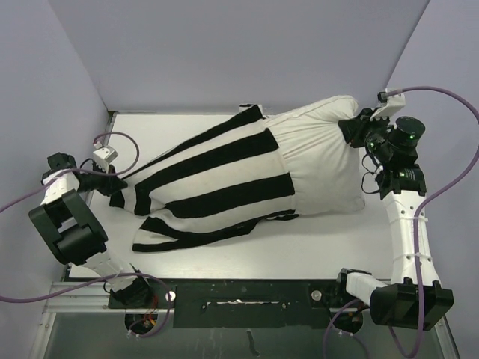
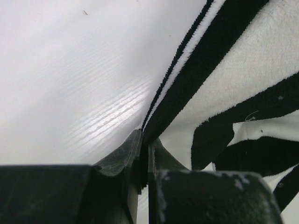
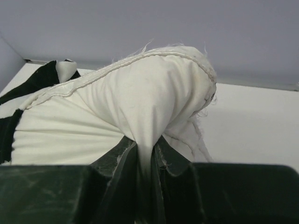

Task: Remove the pillowcase from the pillow
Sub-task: Remove the pillow from the pillowcase.

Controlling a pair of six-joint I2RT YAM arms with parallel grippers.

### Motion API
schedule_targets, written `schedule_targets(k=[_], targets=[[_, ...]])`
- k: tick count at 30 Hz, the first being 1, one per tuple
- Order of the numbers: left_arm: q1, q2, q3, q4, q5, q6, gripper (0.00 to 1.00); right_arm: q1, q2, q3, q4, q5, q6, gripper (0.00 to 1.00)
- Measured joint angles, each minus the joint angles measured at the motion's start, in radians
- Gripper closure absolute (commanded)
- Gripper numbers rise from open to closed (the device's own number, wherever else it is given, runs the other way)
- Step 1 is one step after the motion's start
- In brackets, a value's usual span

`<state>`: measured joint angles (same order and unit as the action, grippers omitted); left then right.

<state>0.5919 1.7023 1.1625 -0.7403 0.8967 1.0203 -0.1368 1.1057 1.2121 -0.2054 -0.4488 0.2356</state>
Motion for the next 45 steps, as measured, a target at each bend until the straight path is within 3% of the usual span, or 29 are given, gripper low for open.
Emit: schedule_targets(k=[1, 4, 6, 7, 8, 12, 16, 19, 22, 25, 28, 30, 32, 33, 38, 45], targets=[[0.0, 0.0, 0.007, 0.001, -0.002, -0.008, 0.94, 0.0, 0.011, 0.001, -0.018, 0.016, -0.006, 1.0], [-0.025, 0.0, 0.064, -0.022, -0.036, -0.032, 0.53, 0.0, 0.065, 0.028, -0.078, 0.05, -0.011, 1.0], [-0.059, -0.001, 0.126, -0.016, -0.159, -0.05, 0.23, -0.008, 0.116, 0.047, -0.099, 0.138, -0.019, 1.0], [-0.071, -0.002, 0.147, -0.018, -0.188, -0.051, 0.12, -0.014, 0.135, 0.048, -0.104, 0.186, -0.023, 1.0], [-0.088, -0.008, 0.169, -0.028, -0.206, -0.061, 0.07, -0.016, 0.156, 0.047, -0.111, 0.245, -0.029, 1.0], [-0.218, -0.077, 0.204, -0.088, -0.188, -0.061, 0.02, 0.0, 0.182, 0.0, -0.112, 0.424, -0.07, 1.0], [-0.414, -0.21, 0.185, -0.18, -0.127, 0.01, 0.02, 0.014, 0.164, -0.06, -0.108, 0.508, -0.099, 1.0], [-0.555, -0.347, 0.051, -0.179, -0.13, 0.063, 0.02, 0.016, 0.145, -0.095, -0.099, 0.531, -0.107, 0.99], [-0.629, -0.399, -0.087, -0.156, -0.169, 0.072, 0.02, 0.021, 0.125, -0.122, -0.08, 0.54, -0.113, 0.91], [-0.632, -0.356, -0.141, -0.105, -0.218, 0.052, 0.02, 0.021, 0.108, -0.138, -0.07, 0.539, -0.116, 0.79], [-0.613, -0.307, -0.137, -0.038, -0.24, 0.03, 0.02, 0.021, 0.096, -0.153, -0.057, 0.535, -0.113, 0.47], [-0.592, -0.283, -0.126, -0.001, -0.246, 0.025, 0.02, 0.021, 0.087, -0.164, -0.05, 0.529, -0.105, 0.32], [-0.565, -0.257, -0.103, 0.028, -0.247, 0.023, 0.02, 0.021, 0.076, -0.175, -0.044, 0.518, -0.1, 0.08], [-0.551, -0.24, -0.09, 0.045, -0.245, 0.024, 0.02, 0.021, 0.066, -0.181, -0.04, 0.509, -0.094, 0.01], [-0.523, -0.175, -0.079, 0.094, -0.234, 0.045, 0.02, 0.022, 0.006, -0.198, -0.059, 0.46, -0.053, 0.02], [-0.525, -0.055, -0.079, 0.145, -0.218, 0.037, 0.05, 0.069, -0.138, -0.199, -0.207, 0.445, -0.018, 0.02]])
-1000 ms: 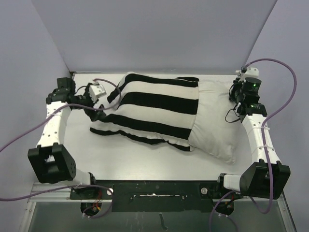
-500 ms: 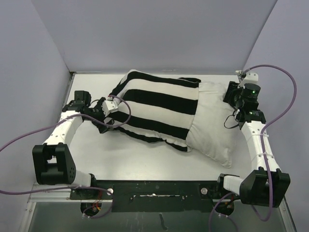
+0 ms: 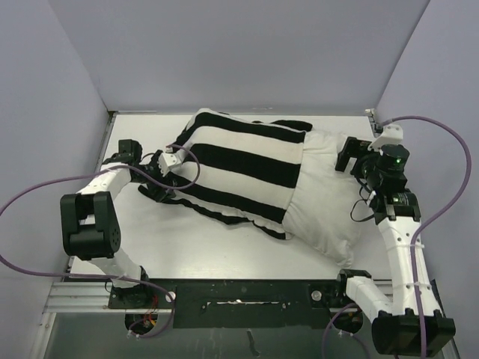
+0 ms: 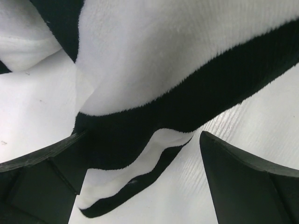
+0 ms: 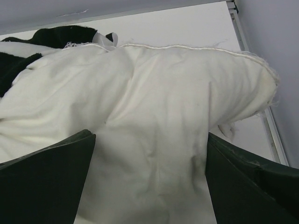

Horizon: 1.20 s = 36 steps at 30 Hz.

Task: Remove the pillowcase from the pillow
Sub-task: Remove the pillow from the pillowcase.

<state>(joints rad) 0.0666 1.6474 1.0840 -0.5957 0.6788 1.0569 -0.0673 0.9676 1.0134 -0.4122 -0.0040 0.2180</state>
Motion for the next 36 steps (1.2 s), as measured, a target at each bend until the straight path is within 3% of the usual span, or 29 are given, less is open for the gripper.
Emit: schedule_targets(k=[2, 5, 6, 7, 8, 22, 29, 36], targets=[[-0.002, 0.023, 0.002, 0.013, 0.005, -0.008, 0.2, 0.021, -0.05, 0.0, -0.057, 0.005, 0.002, 0.02], [-0.007, 0.063, 0.018, 0.016, 0.011, -0.028, 0.52, 0.047, -0.132, 0.0, -0.152, 0.013, 0.008, 0.02], [-0.009, 0.077, 0.029, 0.014, 0.012, -0.034, 0.66, 0.051, -0.156, 0.0, -0.182, 0.021, 0.008, 0.02], [-0.01, 0.091, 0.04, 0.014, 0.014, -0.041, 0.89, 0.054, -0.178, 0.0, -0.211, 0.028, 0.008, 0.02], [-0.01, 0.103, 0.05, 0.013, 0.015, -0.048, 1.0, 0.056, -0.195, 0.001, -0.238, 0.039, 0.006, 0.02], [0.081, 0.113, 0.137, -0.148, 0.116, -0.08, 1.0, 0.056, -0.25, 0.146, -0.457, 0.013, 0.004, 0.02], [0.152, 0.113, 0.251, -0.279, 0.167, -0.065, 1.0, 0.056, -0.4, -0.09, -0.497, -0.163, 0.091, 0.02], [0.148, 0.112, 0.254, -0.331, 0.162, -0.048, 1.0, 0.063, -0.401, -0.238, -0.454, -0.259, 0.145, 0.02]])
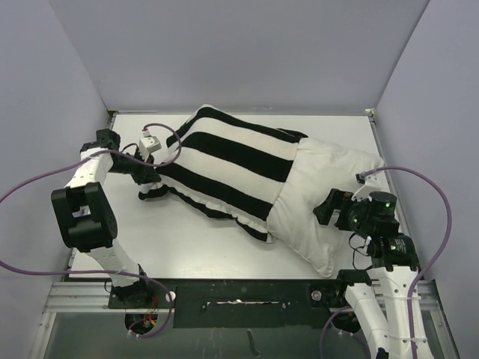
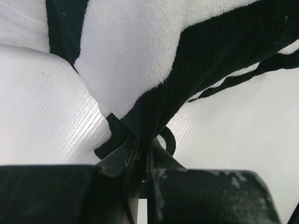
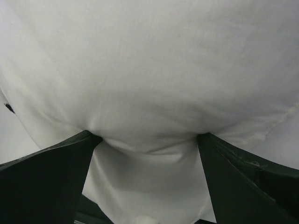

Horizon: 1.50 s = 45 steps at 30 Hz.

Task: Remove the pillowcase from the pillow
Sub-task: Remove the pillow from the pillowcase.

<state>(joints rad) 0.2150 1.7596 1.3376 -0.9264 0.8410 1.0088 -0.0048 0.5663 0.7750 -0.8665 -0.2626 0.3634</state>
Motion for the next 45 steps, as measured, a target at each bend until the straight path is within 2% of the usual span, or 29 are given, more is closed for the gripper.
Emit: schedule_targets(k=[3, 6, 8, 9, 10, 11, 17, 21, 27, 37, 38, 40, 43, 45], targets=[[0.0, -0.014, -0.006, -0.005, -0.003, 0.002, 1.0, 0.04, 0.026, -0.056, 0.087, -0.009, 0.013, 0.01], [-0.005, -0.046, -0.014, -0.013, -0.01, 0.007, 1.0, 0.099, 0.118, -0.076, 0.17, 0.007, 0.013, 0.22], [-0.011, -0.067, -0.017, -0.017, -0.021, 0.01, 1.0, 0.122, 0.205, -0.076, 0.24, 0.012, 0.013, 0.46], [-0.015, -0.077, -0.018, -0.019, -0.028, 0.013, 1.0, 0.127, 0.247, -0.077, 0.278, 0.016, 0.014, 0.63], [-0.018, -0.086, -0.019, -0.023, -0.034, 0.016, 1.0, 0.129, 0.284, -0.077, 0.316, 0.023, 0.014, 0.88], [-0.02, -0.092, -0.019, -0.026, -0.042, 0.019, 1.0, 0.129, 0.311, -0.077, 0.349, 0.033, 0.013, 0.99], [-0.006, -0.115, -0.03, -0.031, -0.144, 0.06, 1.0, 0.083, 0.422, -0.077, 0.516, 0.063, 0.013, 1.0], [0.043, -0.117, -0.052, -0.013, -0.193, 0.087, 1.0, -0.02, 0.441, -0.077, 0.574, 0.021, 0.019, 1.0], [0.11, -0.117, -0.07, 0.013, -0.192, 0.126, 1.0, -0.098, 0.459, -0.068, 0.583, -0.068, 0.025, 1.0], [0.232, -0.109, -0.087, 0.165, -0.232, 0.147, 1.0, -0.155, 0.512, -0.023, 0.579, -0.134, 0.047, 1.0], [0.232, -0.1, -0.08, 0.172, -0.236, 0.138, 1.0, -0.156, 0.515, -0.018, 0.579, -0.143, 0.046, 0.9], [0.232, -0.09, -0.069, 0.176, -0.235, 0.123, 1.0, -0.153, 0.521, -0.006, 0.573, -0.152, 0.045, 0.48], [0.232, -0.087, -0.042, 0.155, -0.232, 0.115, 1.0, -0.131, 0.517, 0.005, 0.56, -0.083, 0.04, 0.25], [0.232, -0.087, -0.029, 0.154, -0.237, 0.109, 1.0, -0.127, 0.494, 0.006, 0.547, -0.037, 0.038, 0.0]])
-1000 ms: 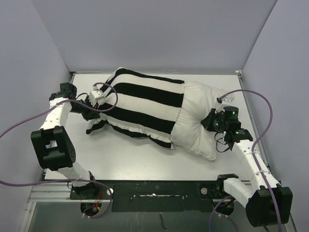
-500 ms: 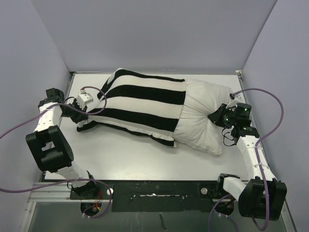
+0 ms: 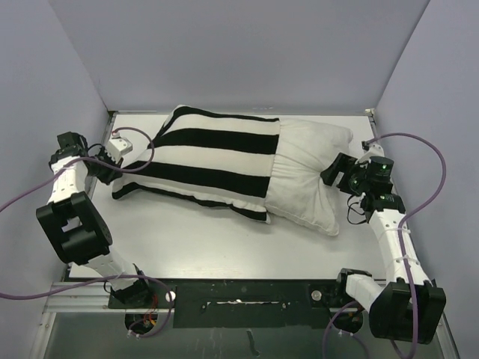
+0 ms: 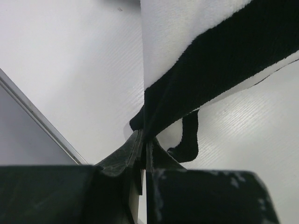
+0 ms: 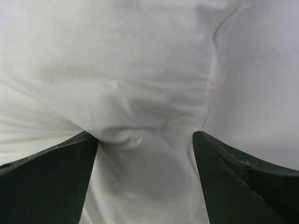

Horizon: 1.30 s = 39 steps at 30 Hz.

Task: Remove the pillowcase from the pillow
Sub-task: Remove the pillow from the pillowcase.

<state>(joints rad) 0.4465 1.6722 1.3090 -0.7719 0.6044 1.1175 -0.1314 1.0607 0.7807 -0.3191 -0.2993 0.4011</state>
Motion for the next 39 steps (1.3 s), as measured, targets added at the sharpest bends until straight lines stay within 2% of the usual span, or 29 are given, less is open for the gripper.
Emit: schedule_targets(k=[5, 11, 15, 19, 21, 22, 24, 26, 27, 34, 39], targets=[[-0.054, -0.001, -0.002, 0.0, -0.044, -0.027, 1.0, 0.002, -0.143, -0.008, -0.081, 0.077, -0.015, 0.02], [-0.113, -0.001, -0.003, 0.007, -0.078, -0.061, 1.0, 0.053, -0.319, -0.088, -0.161, 0.063, -0.006, 0.02], [-0.118, -0.001, -0.001, 0.006, -0.088, -0.071, 1.0, 0.106, -0.303, -0.176, -0.154, 0.032, 0.011, 0.02], [-0.119, -0.001, -0.001, 0.004, -0.093, -0.072, 1.0, 0.163, -0.235, -0.242, -0.077, 0.007, 0.031, 0.0], [-0.12, -0.001, -0.001, 0.0, -0.095, -0.072, 1.0, 0.219, -0.205, -0.254, -0.04, 0.011, 0.034, 0.12], [-0.121, -0.001, -0.001, -0.003, -0.096, -0.072, 1.0, 0.243, -0.189, -0.254, -0.025, 0.012, 0.034, 0.23], [-0.124, -0.001, -0.001, -0.005, -0.097, -0.071, 1.0, 0.263, -0.16, -0.254, 0.003, 0.015, 0.039, 0.54], [-0.125, -0.001, -0.001, -0.006, -0.099, -0.07, 1.0, 0.253, -0.14, -0.248, 0.018, 0.019, 0.05, 0.95], [-0.125, -0.001, -0.001, -0.006, -0.101, -0.068, 1.0, 0.24, -0.132, -0.241, 0.024, 0.018, 0.053, 1.0], [-0.114, -0.002, -0.001, -0.009, -0.125, -0.038, 1.0, 0.11, -0.151, -0.197, 0.02, 0.043, 0.076, 1.0], [-0.093, -0.002, -0.001, -0.052, -0.092, -0.002, 1.0, -0.002, -0.162, -0.186, 0.005, 0.017, 0.102, 1.0]])
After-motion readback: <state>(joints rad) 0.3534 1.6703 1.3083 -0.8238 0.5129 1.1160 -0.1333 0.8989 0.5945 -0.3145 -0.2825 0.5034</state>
